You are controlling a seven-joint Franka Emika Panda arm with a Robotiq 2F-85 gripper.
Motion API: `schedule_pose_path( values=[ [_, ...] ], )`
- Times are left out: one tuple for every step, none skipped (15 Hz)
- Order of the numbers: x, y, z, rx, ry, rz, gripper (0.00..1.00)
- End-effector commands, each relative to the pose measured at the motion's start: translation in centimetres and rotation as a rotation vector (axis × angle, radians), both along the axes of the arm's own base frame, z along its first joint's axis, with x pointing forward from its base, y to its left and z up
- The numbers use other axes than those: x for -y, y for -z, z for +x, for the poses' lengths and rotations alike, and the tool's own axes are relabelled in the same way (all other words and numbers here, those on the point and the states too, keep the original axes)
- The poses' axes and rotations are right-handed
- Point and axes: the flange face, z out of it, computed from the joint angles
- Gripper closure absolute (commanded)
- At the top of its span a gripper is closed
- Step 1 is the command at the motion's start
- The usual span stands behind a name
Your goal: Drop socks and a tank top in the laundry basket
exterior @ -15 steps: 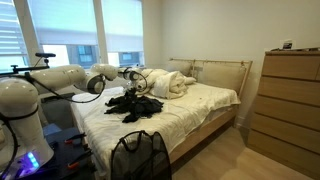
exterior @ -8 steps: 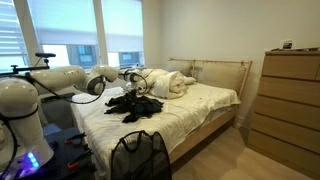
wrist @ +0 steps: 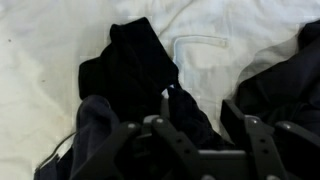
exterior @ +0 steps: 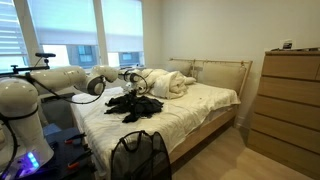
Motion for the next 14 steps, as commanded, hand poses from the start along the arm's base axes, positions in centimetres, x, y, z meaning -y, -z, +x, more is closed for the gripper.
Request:
schedule_pose_path(
  values=[
    [-0.1,-0.5,0.4,0.029,0.017,0.015,0.73],
    [-0.1,-0.6,0.5,0.033,0.018,0.016,0.82],
    [-0.1,-0.6,0.5,0.036,0.018,0.017,0.88],
    [-0.1,-0.6,0.5,0.039,0.018,0.017,0.95],
    [-0.1,-0.6,0.6,0.041,0.018,0.017,1.0],
    [-0.1,-0.6,0.6,0.042,0.019,0.017,1.0],
    [-0.1,-0.6,0.6,0.044,0.019,0.017,1.0],
    [-0.1,-0.6,0.6,0.045,0.019,0.018,1.0],
    [-0.1,-0.7,0.7,0.048,0.02,0.019,1.0],
    [-0.1,-0.7,0.7,0.047,0.022,0.02,1.0],
    [-0.2,-1.1,0.7,0.048,0.025,0.019,1.0],
    [-0.5,-2.2,0.7,0.049,0.025,0.019,1.0],
    [-1.0,-3.7,0.6,0.05,0.023,0.026,1.0],
    [-1.6,-5.5,0.5,0.052,0.018,0.033,1.0]
  ],
)
